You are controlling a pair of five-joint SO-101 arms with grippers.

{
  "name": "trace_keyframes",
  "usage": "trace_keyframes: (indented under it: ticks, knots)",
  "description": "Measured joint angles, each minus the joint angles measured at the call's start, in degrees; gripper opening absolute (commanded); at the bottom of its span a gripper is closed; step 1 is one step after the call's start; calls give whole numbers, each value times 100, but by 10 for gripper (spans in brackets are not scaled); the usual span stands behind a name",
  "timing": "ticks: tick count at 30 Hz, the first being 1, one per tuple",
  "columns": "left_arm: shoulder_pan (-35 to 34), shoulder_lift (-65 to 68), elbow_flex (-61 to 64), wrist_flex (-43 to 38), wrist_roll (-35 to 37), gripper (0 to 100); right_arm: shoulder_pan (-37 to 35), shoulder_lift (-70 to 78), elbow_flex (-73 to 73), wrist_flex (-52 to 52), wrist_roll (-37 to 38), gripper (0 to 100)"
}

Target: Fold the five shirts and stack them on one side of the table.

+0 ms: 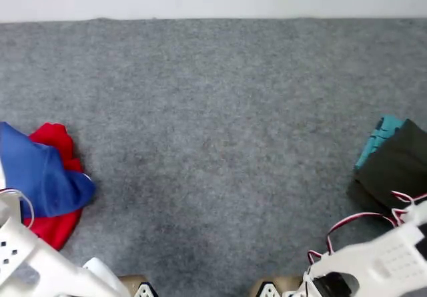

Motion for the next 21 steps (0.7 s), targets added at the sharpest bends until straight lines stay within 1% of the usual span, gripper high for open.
trace_keyframes:
  ticks: [3,9,15,21]
  knots:
    - [0,0,0,0,0,15,-53,-431,0,220,0,9]
    - [0,0,0,0,0,15,-633,-1257,9,1002,18,9]
    - [0,0,0,0,0,15,-1029,-1116,105,1116,18,9]
    - [0,0,0,0,0,15,-1486,-941,774,1116,18,9]
